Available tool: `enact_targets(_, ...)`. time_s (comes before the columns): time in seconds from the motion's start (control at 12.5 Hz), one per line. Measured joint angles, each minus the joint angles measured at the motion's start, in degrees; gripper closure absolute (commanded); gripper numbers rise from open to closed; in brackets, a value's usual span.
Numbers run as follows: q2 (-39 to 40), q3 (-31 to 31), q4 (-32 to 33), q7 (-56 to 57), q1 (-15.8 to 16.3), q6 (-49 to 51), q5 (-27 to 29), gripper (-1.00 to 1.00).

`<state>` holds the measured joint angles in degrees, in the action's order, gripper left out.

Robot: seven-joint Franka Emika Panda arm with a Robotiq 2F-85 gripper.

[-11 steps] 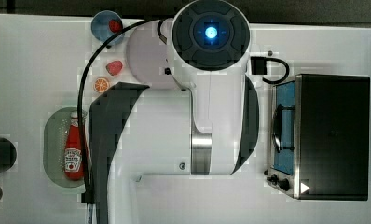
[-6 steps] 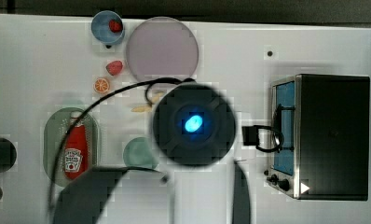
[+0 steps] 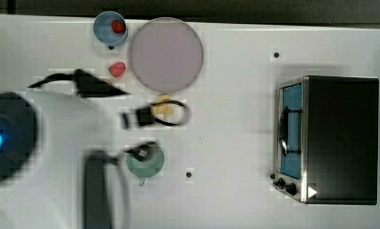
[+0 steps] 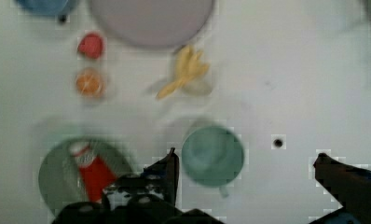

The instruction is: Pick ketchup from strainer and place it on the table

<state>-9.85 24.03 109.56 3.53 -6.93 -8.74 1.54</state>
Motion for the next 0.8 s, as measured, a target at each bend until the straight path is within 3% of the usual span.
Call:
enact_targets(0.4, 10.3, 14.9, 2.0, 0.0, 0.5, -5.5, 0.1, -1.00)
enact_targets(0.8, 13.0, 23.0, 7.2, -0.3, 2.3, -21.1, -0.4, -1.00)
